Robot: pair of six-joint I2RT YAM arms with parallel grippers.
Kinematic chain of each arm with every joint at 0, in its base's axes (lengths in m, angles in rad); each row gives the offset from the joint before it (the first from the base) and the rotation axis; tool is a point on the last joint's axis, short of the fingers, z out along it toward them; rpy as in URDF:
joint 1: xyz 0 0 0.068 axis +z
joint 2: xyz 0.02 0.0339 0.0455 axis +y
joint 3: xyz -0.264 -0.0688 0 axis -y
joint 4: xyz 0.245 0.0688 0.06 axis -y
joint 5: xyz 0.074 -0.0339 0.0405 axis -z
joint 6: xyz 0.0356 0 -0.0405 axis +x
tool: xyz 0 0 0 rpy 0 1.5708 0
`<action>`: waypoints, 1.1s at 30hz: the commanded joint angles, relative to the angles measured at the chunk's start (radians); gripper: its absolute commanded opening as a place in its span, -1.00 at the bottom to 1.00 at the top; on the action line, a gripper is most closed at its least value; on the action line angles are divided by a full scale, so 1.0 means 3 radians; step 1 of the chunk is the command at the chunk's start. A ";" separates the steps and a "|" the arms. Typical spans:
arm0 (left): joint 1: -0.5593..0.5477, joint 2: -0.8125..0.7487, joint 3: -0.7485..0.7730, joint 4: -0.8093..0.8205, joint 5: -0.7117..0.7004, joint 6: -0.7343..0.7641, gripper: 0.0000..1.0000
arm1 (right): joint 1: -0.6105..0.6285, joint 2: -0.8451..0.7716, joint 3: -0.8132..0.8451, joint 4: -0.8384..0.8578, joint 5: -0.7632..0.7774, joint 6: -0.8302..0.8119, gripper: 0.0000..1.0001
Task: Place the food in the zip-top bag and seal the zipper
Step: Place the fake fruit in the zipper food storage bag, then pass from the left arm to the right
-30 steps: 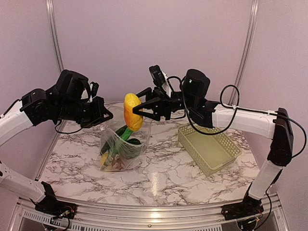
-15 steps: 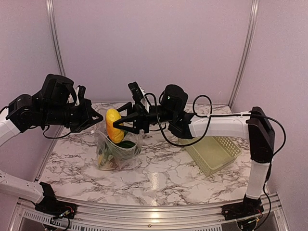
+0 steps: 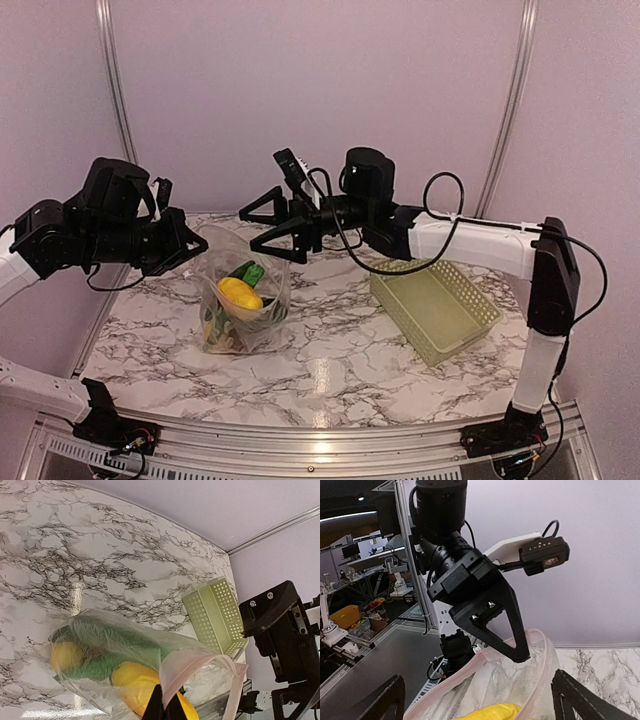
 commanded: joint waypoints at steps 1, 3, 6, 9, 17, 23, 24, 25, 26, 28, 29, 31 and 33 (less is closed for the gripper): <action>0.0031 -0.0107 -0.0074 -0.0037 -0.0152 0.0052 -1.00 | -0.0173 -0.0221 0.0478 -0.1360 -0.0171 -0.0661 0.97; 0.0031 -0.0128 -0.0095 -0.0029 -0.0180 0.0052 -1.00 | -0.0144 -0.0274 0.0689 -0.2202 -0.0074 -0.1614 0.97; 0.0029 -0.0163 -0.0138 -0.0021 -0.0214 0.0057 -1.00 | -0.0075 -0.0386 0.0779 -0.3110 0.0140 -0.2717 0.97; 0.0031 -0.0191 -0.0181 -0.0012 -0.0230 0.0040 -1.00 | 0.0022 -0.0524 0.0783 -0.3780 0.0357 -0.3591 0.97; 0.0032 -0.0163 -0.0189 0.0101 -0.0207 0.0021 -1.00 | 0.0431 -0.0437 0.1237 -0.4929 0.1210 -0.4622 0.39; 0.0031 -0.0035 -0.0161 0.0205 0.0099 0.0057 -0.97 | 0.0619 -0.0104 0.1744 -0.4945 0.1399 -0.4015 0.04; 0.0031 -0.0013 -0.0148 0.0208 0.0115 0.0081 -0.96 | 0.0660 -0.0077 0.1749 -0.4962 0.1456 -0.4014 0.04; 0.0032 -0.0002 -0.0135 0.0209 0.0116 0.0095 -0.96 | 0.0712 -0.0059 0.1735 -0.4987 0.1530 -0.4033 0.04; 0.0029 0.0010 -0.0125 0.0211 0.0115 0.0113 -0.96 | 0.0757 -0.0042 0.1719 -0.5031 0.1600 -0.4077 0.05; 0.0028 0.0029 -0.0099 0.0224 0.0107 0.0165 -0.95 | 0.0833 -0.0007 0.1720 -0.5135 0.1691 -0.4111 0.05; 0.0031 0.0039 -0.0083 0.0224 0.0102 0.0189 -0.95 | 0.0845 0.0011 0.1741 -0.5174 0.1696 -0.4078 0.06; 0.0027 0.0062 -0.0053 0.0216 0.0082 0.0226 -0.95 | 0.0855 0.0026 0.1775 -0.5216 0.1694 -0.4002 0.06; 0.0029 0.0078 -0.0049 0.0222 0.0078 0.0236 -0.95 | 0.0852 0.0023 0.1792 -0.5256 0.1720 -0.3997 0.08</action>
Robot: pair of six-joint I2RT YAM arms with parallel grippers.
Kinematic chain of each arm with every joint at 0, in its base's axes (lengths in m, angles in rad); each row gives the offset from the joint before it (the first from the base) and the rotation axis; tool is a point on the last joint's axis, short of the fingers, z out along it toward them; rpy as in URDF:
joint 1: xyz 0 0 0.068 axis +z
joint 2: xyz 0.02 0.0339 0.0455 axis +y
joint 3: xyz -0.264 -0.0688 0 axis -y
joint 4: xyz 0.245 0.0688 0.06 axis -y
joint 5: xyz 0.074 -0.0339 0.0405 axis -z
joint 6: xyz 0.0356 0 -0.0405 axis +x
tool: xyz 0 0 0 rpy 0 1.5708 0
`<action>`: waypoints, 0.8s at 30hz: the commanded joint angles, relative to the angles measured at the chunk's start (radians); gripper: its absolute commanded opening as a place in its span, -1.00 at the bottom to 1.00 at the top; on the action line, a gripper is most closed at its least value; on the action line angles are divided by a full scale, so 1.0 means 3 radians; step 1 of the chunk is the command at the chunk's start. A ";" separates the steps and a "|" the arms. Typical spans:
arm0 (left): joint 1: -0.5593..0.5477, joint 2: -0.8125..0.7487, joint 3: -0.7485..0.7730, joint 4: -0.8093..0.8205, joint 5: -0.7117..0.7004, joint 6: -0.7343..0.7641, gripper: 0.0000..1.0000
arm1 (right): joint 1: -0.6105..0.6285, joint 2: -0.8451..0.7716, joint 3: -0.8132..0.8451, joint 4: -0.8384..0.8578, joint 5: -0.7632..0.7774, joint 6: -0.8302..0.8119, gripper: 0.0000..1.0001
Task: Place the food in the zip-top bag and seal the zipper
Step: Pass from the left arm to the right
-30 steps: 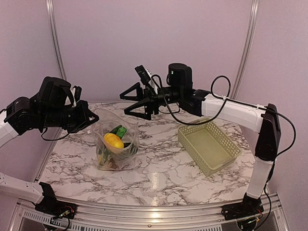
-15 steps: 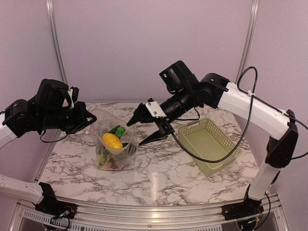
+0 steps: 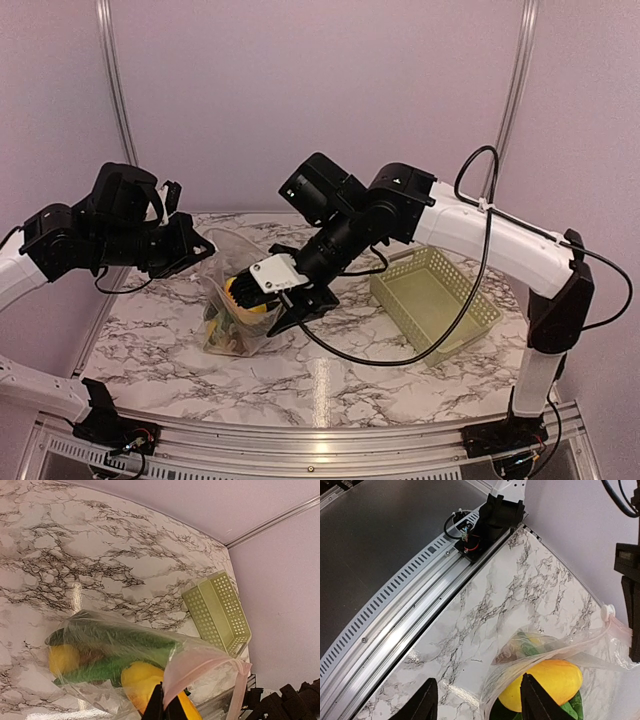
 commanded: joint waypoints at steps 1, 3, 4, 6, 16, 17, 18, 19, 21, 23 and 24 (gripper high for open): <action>0.0020 0.0061 0.0098 0.0053 0.0007 0.0116 -0.95 | 0.0032 0.0031 0.0152 -0.0238 0.0172 0.0095 0.08; 0.0020 0.0074 0.0094 0.0066 0.0019 0.0122 -0.95 | 0.0037 0.0055 0.0146 -0.0222 0.0254 0.0164 0.06; 0.0016 0.0077 0.0091 0.0071 0.0027 0.0124 -0.95 | 0.0037 0.0083 0.0142 -0.0203 0.0313 0.0224 0.03; 0.0018 0.0080 0.0090 0.0078 0.0033 0.0124 -0.95 | 0.0042 0.0147 0.0133 -0.0124 0.0457 0.0405 -0.12; 0.0021 -0.0007 0.0084 0.0066 -0.0051 0.0230 -0.70 | 0.0035 0.0166 0.0295 0.0244 0.0916 0.0807 -1.00; 0.0020 -0.0027 0.0095 0.0050 -0.0056 0.0275 -0.51 | 0.0029 0.0151 0.0361 0.0220 0.0886 0.0818 -1.00; 0.0020 -0.0068 0.0116 0.0013 -0.0065 0.0333 -0.35 | 0.0025 0.0120 0.0434 0.0209 0.0850 0.0841 -1.00; 0.0019 -0.0121 0.0136 -0.0046 -0.0095 0.0389 -0.21 | 0.0018 0.0081 0.0490 0.0207 0.0795 0.0841 -1.00; 0.0020 -0.0307 0.0130 -0.0191 -0.0253 0.0429 0.01 | 0.0012 -0.0025 0.0486 0.0252 0.0705 0.0804 -1.00; 0.0017 -0.0624 0.0021 -0.0208 -0.0428 0.0415 0.18 | -0.0009 -0.0115 0.0313 0.0351 0.0751 0.0783 -1.00; 0.0017 -0.0806 -0.0079 -0.0185 -0.0477 0.0392 0.23 | -0.0030 -0.0133 0.0210 0.0352 0.0766 0.0774 -1.00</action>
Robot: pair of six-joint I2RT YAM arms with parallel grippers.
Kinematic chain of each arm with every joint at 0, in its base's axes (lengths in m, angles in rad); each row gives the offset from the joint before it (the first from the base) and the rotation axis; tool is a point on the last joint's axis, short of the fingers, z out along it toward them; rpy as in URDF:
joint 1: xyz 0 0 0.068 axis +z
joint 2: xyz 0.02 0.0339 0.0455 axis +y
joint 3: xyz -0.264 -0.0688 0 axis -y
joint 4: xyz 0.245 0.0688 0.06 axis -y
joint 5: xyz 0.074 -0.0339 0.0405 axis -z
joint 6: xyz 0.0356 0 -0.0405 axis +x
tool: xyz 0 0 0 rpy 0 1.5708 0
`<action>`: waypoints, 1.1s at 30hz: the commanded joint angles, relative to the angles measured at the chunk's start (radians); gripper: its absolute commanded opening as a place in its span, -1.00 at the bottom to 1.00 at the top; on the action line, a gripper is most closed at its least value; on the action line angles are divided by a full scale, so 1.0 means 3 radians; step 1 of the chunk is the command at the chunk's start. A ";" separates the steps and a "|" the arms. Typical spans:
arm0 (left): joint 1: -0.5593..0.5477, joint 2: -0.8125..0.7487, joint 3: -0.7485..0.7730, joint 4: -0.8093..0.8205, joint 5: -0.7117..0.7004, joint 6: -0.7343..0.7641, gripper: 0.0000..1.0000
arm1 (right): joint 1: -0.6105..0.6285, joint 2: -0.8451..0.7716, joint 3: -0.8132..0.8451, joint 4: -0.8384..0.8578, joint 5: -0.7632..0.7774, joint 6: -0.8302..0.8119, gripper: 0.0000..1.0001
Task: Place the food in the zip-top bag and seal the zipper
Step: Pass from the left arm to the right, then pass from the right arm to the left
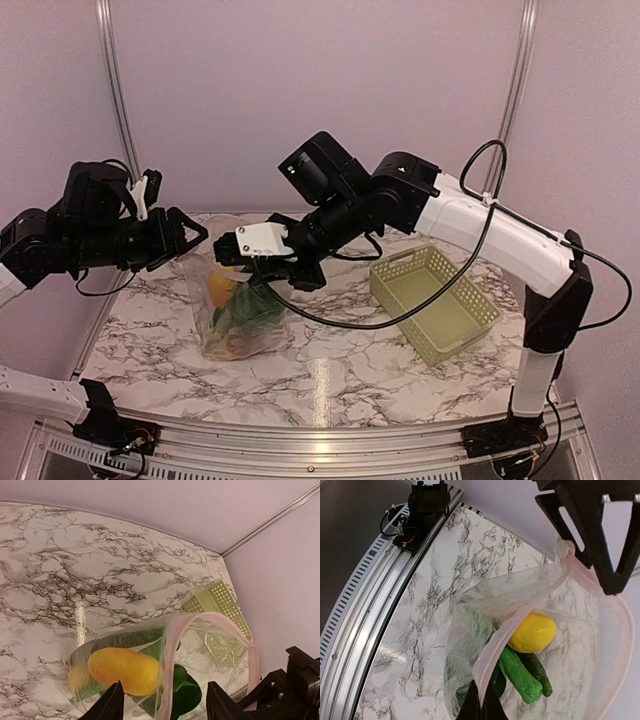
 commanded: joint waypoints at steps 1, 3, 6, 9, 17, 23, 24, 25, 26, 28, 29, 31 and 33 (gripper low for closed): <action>0.0020 -0.0799 -0.0210 -0.0105 -0.0357 0.0056 0.25 | -0.0077 -0.0256 -0.0160 0.0151 -0.0032 0.0034 -1.00; 0.0020 -0.1170 -0.0499 0.0021 -0.0326 0.0020 0.30 | -0.0146 -0.0249 -0.0217 0.0128 -0.0084 0.0095 -1.00; 0.0020 -0.1616 -0.0917 0.0261 -0.0148 0.0011 0.39 | -0.0211 -0.0262 -0.0259 0.0126 -0.0111 0.0076 -1.00; 0.0020 -0.1785 -0.1210 0.0521 0.0020 0.0195 0.34 | -0.0251 -0.0279 -0.0272 0.0098 -0.0140 0.0014 -1.00; 0.0020 -0.1165 -0.1222 0.0891 0.0241 0.1172 0.23 | -0.0294 -0.0336 -0.0427 0.0031 -0.0295 -0.0009 -1.00; 0.0018 -0.0942 -0.1372 0.1337 0.0440 0.1673 0.27 | -0.0304 -0.0364 -0.0488 0.0010 -0.0284 0.0002 -1.00; 0.0019 -0.0916 -0.1391 0.1383 0.0482 0.1741 0.27 | -0.0311 -0.0370 -0.0501 0.0009 -0.0285 0.0004 -1.00; 0.0017 -0.0897 -0.1411 0.1414 0.0524 0.1801 0.27 | -0.0312 -0.0375 -0.0512 0.0009 -0.0287 0.0006 -1.00; 0.0020 -0.0869 -0.1426 0.1433 0.0570 0.1852 0.28 | -0.0309 -0.0383 -0.0518 0.0009 -0.0290 0.0013 -1.00; 0.0020 -0.0826 -0.1435 0.1453 0.0662 0.1921 0.27 | -0.0322 -0.0380 -0.0519 0.0012 -0.0285 0.0031 -1.00; 0.0019 -0.0806 -0.1442 0.1462 0.0707 0.1949 0.27 | -0.0326 -0.0377 -0.0521 0.0013 -0.0280 0.0043 -1.00; 0.0020 -0.0787 -0.1481 0.1477 0.0767 0.1996 0.22 | -0.0343 -0.0377 -0.0521 0.0021 -0.0272 0.0058 -1.00; 0.0018 -0.0771 -0.1535 0.1534 0.0804 0.2025 0.17 | -0.0373 -0.0384 -0.0521 0.0026 -0.0274 0.0084 -1.00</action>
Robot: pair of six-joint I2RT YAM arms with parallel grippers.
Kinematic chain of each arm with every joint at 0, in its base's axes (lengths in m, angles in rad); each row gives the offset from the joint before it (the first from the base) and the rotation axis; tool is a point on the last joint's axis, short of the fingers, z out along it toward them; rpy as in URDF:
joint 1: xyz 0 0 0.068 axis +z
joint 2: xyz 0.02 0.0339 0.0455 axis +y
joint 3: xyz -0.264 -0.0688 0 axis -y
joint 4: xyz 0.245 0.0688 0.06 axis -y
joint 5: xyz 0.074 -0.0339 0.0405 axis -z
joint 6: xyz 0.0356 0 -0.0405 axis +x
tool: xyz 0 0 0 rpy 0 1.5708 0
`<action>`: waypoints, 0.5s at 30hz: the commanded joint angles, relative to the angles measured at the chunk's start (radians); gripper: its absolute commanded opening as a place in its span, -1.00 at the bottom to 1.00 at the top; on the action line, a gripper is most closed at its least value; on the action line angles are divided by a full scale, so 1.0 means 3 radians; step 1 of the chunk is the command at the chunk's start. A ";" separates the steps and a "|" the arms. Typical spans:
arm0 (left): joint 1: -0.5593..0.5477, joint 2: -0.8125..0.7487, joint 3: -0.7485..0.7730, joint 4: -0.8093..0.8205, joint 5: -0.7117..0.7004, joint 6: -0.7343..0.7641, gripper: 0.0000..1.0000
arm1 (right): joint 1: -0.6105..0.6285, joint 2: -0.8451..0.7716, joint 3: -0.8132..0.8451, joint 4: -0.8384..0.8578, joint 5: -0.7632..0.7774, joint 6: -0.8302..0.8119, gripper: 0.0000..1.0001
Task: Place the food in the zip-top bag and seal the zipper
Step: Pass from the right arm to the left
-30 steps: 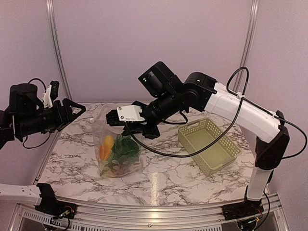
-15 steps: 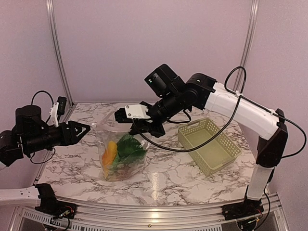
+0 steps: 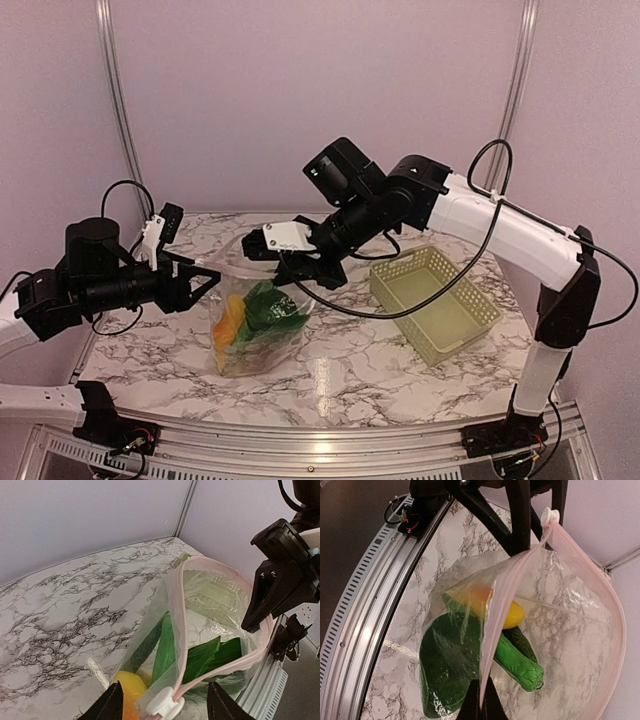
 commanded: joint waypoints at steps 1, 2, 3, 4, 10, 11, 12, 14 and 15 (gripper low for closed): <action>0.0016 0.0034 -0.0134 0.0233 0.0222 0.0237 0.14 | -0.0087 -0.0108 0.0001 -0.0015 -0.0027 0.0082 -1.00; 0.0016 0.0043 -0.0158 0.0291 0.0236 0.0245 0.10 | -0.0109 -0.0113 -0.0007 -0.0013 -0.0028 0.0092 -1.00; 0.0015 0.0067 -0.0187 0.0345 0.0258 0.0251 0.05 | -0.0119 -0.0117 -0.0015 -0.0009 -0.0024 0.0103 -1.00; 0.0020 0.0103 -0.0203 0.0405 0.0283 0.0256 -0.02 | -0.0131 -0.0119 -0.0020 -0.0008 -0.0019 0.0109 -1.00; 0.0016 0.0186 -0.0290 0.0708 0.0166 0.0248 -0.40 | -0.0154 -0.0148 -0.0103 -0.0003 0.0018 0.0104 -1.00; 0.0021 0.0181 -0.0294 0.0730 0.0120 0.0253 -0.46 | -0.0160 -0.0152 -0.0120 0.0003 0.0026 0.0100 -1.00; 0.0023 0.0176 -0.0293 0.0733 0.0080 0.0256 -0.53 | -0.0166 -0.0158 -0.0147 0.0002 0.0047 0.0102 -1.00; 0.0023 0.0157 -0.0274 0.0717 0.0019 0.0257 -0.65 | -0.0196 -0.0177 -0.0199 0.0012 0.0068 0.0120 -1.00; 0.0020 0.0149 -0.0262 0.0699 0.0016 0.0250 -0.71 | -0.0223 -0.0186 -0.0222 0.0030 0.0063 0.0141 -1.00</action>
